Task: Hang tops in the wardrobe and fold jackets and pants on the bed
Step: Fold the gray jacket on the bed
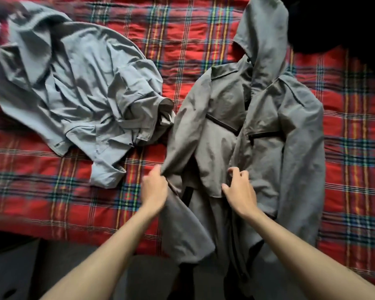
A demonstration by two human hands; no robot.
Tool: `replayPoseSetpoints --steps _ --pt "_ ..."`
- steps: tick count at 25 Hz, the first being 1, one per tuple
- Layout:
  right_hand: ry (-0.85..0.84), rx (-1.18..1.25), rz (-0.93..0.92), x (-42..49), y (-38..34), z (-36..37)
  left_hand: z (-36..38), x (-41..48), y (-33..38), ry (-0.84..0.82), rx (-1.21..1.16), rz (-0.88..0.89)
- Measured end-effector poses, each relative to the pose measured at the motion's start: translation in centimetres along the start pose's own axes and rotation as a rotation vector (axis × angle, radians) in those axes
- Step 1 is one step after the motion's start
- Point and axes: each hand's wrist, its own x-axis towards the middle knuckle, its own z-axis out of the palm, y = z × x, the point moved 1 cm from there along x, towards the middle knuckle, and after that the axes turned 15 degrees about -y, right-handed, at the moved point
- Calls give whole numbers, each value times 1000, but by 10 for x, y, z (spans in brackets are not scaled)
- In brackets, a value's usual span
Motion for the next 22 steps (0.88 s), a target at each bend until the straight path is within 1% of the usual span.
replayPoseSetpoints --steps 1,2,3,5,6,7,8,9,11,12,13,14,15,17,18,19,20,22 --pt "-6 -15 2 -3 -2 3 -35 4 1 100 -89 50" --pt "-8 -40 2 -5 -4 6 -75 11 3 233 -129 83" --pt "-5 -67 -4 -7 -7 9 -122 21 5 367 -109 99" --pt "-30 -71 -18 -8 -8 9 -199 39 12 533 41 118" --pt "-43 -51 -30 -7 -4 7 -217 46 15 581 119 144" --pt "-32 -31 -45 -9 1 5 -216 51 18 589 196 190" --pt "18 -17 -53 -12 9 1 -195 52 20 532 255 263" --pt "120 -27 -47 -18 18 -3 -162 50 22 398 276 359" --pt "409 -94 56 -34 46 -16 -80 35 25 5 246 503" --pt "538 -83 155 -43 63 -23 -42 24 29 -178 233 538" --pt "606 -9 268 -51 82 -29 -8 14 33 -317 226 562" --pt "592 114 376 -56 103 -31 23 4 39 -413 232 583" --pt "510 255 458 -61 120 -30 47 -3 45 -487 255 597" --pt "230 462 534 -70 153 -17 92 -17 63 -625 341 624" --pt "95 468 535 -77 163 -7 109 -22 70 -686 392 613" --pt "9 405 520 -83 173 5 125 -23 76 -743 443 573" --pt "-18 330 497 -91 183 12 140 -24 82 -793 499 512" --pt "35 288 463 -102 199 15 160 -25 92 -817 604 371"
